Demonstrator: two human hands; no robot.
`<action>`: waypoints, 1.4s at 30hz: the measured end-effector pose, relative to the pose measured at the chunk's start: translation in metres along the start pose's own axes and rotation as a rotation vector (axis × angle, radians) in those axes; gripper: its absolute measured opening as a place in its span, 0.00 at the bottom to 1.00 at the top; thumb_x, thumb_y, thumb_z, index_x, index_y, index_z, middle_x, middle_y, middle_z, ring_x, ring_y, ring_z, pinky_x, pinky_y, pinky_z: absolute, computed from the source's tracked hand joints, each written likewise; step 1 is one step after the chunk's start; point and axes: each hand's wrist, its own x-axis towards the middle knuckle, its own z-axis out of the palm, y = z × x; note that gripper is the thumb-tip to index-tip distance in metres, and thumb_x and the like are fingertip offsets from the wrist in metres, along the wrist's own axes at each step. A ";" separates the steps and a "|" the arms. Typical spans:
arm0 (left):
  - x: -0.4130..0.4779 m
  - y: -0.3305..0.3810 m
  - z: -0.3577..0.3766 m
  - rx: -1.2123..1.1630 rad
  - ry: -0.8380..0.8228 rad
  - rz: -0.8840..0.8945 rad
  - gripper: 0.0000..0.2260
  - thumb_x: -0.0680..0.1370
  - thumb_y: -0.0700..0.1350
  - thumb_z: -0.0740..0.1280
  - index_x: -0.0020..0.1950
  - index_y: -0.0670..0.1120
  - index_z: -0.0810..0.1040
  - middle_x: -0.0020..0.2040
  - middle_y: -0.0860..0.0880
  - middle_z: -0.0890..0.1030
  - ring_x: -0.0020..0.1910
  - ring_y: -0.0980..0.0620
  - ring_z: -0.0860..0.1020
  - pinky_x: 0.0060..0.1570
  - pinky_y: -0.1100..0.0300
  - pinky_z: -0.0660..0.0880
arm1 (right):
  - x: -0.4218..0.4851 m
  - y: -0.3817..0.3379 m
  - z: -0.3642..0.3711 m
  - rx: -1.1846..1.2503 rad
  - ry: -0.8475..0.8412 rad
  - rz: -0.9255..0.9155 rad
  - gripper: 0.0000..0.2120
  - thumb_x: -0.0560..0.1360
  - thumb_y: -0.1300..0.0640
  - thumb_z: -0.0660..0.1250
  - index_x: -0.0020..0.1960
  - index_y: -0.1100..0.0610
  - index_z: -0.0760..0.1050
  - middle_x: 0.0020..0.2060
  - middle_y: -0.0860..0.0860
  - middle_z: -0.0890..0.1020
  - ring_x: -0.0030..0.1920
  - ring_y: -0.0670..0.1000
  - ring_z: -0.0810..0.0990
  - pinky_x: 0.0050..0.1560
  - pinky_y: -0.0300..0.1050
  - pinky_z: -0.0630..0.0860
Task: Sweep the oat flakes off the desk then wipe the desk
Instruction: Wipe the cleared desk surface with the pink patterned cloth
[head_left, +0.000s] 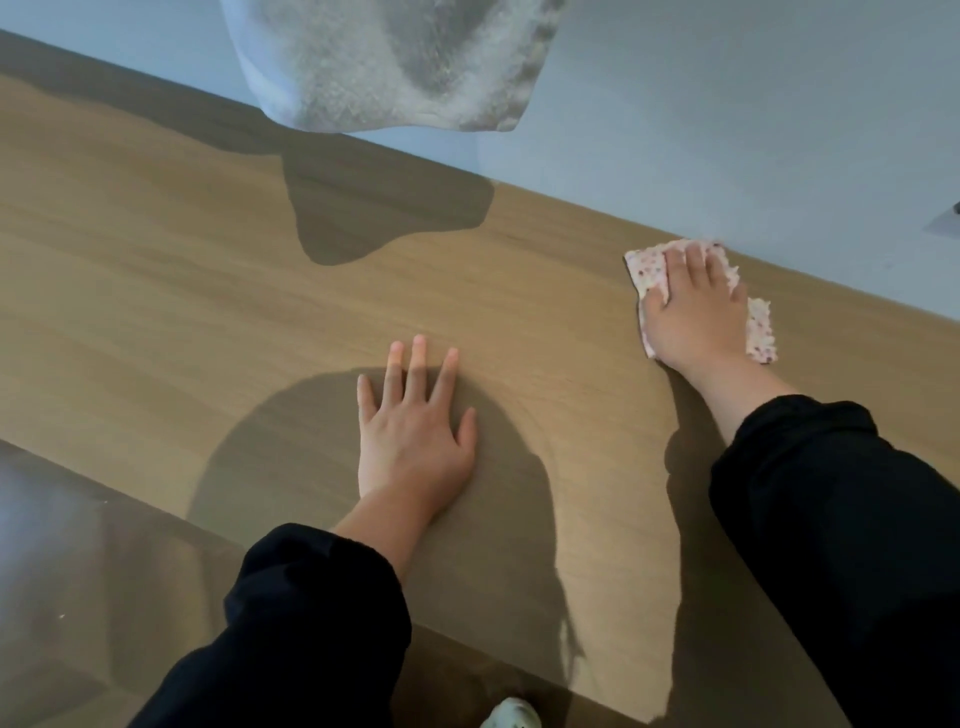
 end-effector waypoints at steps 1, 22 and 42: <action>0.000 0.000 0.000 -0.004 0.000 -0.002 0.29 0.79 0.59 0.49 0.79 0.55 0.45 0.80 0.49 0.44 0.78 0.48 0.39 0.75 0.43 0.40 | 0.004 -0.010 0.000 -0.003 -0.008 -0.016 0.29 0.81 0.46 0.44 0.80 0.54 0.46 0.79 0.53 0.46 0.79 0.54 0.43 0.76 0.60 0.45; -0.001 0.001 -0.002 -0.006 -0.016 -0.015 0.28 0.80 0.58 0.50 0.79 0.55 0.47 0.80 0.48 0.44 0.78 0.48 0.41 0.75 0.43 0.41 | -0.021 -0.001 0.000 0.105 -0.030 0.277 0.30 0.81 0.47 0.43 0.80 0.56 0.44 0.79 0.55 0.44 0.78 0.56 0.42 0.76 0.62 0.43; -0.003 0.000 -0.002 -0.046 0.035 0.003 0.27 0.80 0.55 0.55 0.78 0.54 0.55 0.80 0.48 0.49 0.78 0.48 0.44 0.75 0.43 0.42 | -0.140 -0.067 0.027 0.070 -0.058 -0.005 0.30 0.80 0.46 0.46 0.80 0.53 0.45 0.79 0.56 0.45 0.78 0.56 0.41 0.76 0.62 0.43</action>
